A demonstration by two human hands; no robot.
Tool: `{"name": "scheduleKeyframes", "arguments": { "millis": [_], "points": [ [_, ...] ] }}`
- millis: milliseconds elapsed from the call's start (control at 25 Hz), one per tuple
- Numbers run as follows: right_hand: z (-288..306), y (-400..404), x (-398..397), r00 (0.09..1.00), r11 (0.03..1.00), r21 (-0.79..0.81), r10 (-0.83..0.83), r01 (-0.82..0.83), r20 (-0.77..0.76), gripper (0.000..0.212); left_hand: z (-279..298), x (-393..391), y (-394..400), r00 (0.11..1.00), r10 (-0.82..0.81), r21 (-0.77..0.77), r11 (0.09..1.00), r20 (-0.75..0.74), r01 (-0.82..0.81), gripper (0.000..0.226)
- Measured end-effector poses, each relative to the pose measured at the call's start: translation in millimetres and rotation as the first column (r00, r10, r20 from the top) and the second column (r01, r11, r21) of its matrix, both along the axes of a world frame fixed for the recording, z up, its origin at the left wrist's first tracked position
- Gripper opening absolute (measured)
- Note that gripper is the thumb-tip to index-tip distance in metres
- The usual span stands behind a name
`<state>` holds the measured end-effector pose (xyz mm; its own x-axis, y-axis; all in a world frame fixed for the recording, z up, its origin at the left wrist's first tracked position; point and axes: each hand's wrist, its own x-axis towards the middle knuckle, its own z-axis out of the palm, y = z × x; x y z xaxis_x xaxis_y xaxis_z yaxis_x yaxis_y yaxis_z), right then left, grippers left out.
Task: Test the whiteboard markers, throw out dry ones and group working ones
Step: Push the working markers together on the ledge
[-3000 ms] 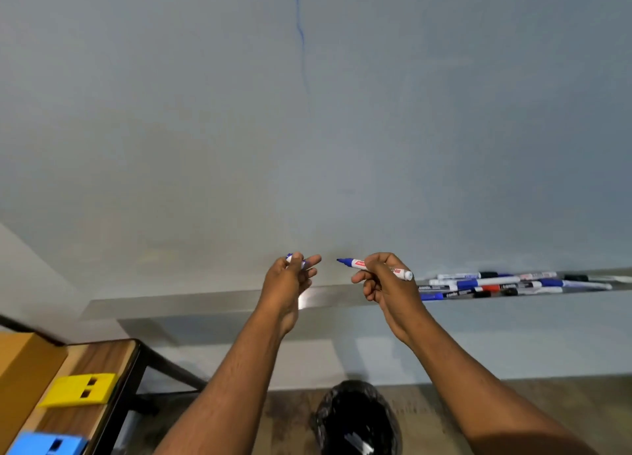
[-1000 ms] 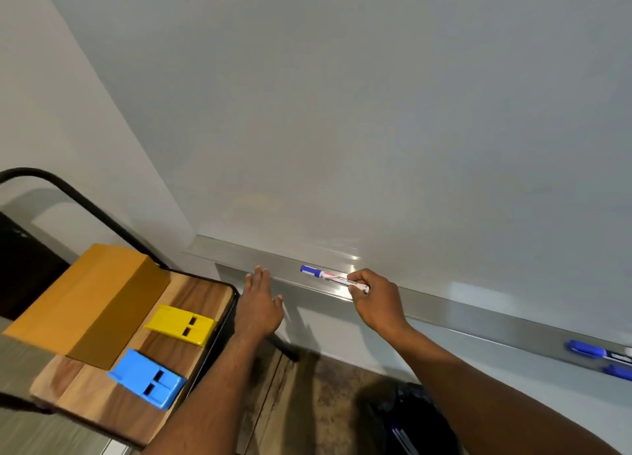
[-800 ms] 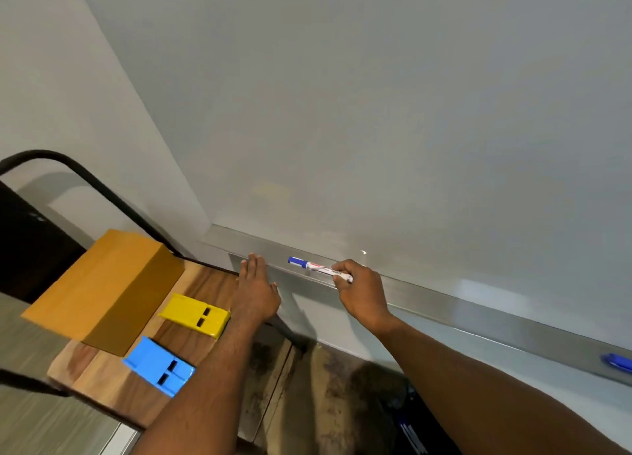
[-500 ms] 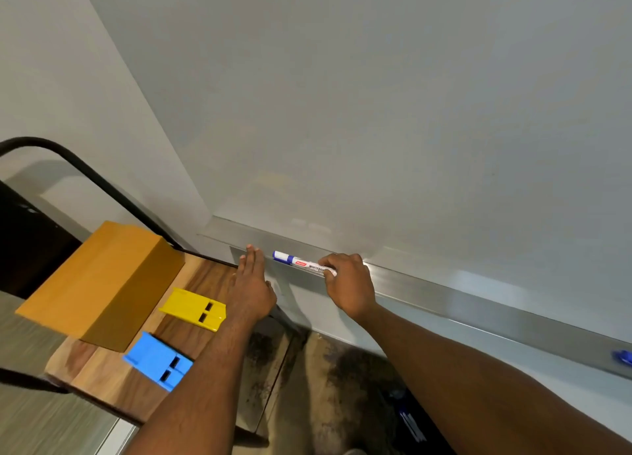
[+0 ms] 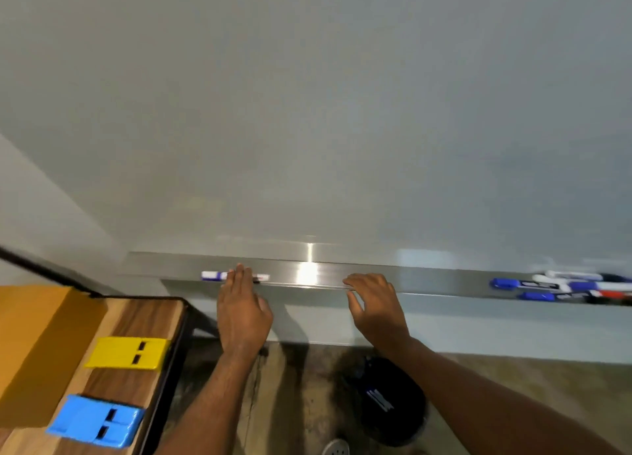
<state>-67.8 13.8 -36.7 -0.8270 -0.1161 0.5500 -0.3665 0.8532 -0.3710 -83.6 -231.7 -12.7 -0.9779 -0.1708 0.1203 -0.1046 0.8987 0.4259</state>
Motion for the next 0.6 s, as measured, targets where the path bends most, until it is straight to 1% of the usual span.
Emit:
{"name": "scheduleKeyframes", "arguments": {
  "millis": [80,200,320,400,520,600],
  "points": [
    [3,38,11,0.997,0.997,-0.011,-0.075,0.075,0.006,0.02,-3,6,42,0.99,-0.138,0.018,0.99,0.01,0.138,0.056],
    [9,97,30,0.984,0.982,-0.063,-0.177,0.179,0.032,0.02,-7,17,105,0.943,-0.333,0.008,0.943,0.03,0.332,0.054],
    [11,152,48,0.968,0.968,-0.048,-0.243,0.246,0.061,0.024,-7,26,158,0.894,-0.444,-0.008,0.895,0.059,0.446,0.053],
    [12,187,54,0.951,0.956,-0.006,-0.292,0.294,0.098,0.021,-4,28,192,0.866,-0.496,-0.025,0.866,0.07,0.499,0.051],
    [17,242,54,0.912,0.927,0.126,-0.372,0.354,0.172,0.016,2,29,241,0.803,-0.583,-0.064,0.803,0.125,0.593,0.053],
    [24,272,54,0.873,0.899,0.22,-0.425,0.378,0.24,0.017,0,32,267,0.771,-0.61,-0.099,0.769,0.181,0.632,0.057]
  ]
}}
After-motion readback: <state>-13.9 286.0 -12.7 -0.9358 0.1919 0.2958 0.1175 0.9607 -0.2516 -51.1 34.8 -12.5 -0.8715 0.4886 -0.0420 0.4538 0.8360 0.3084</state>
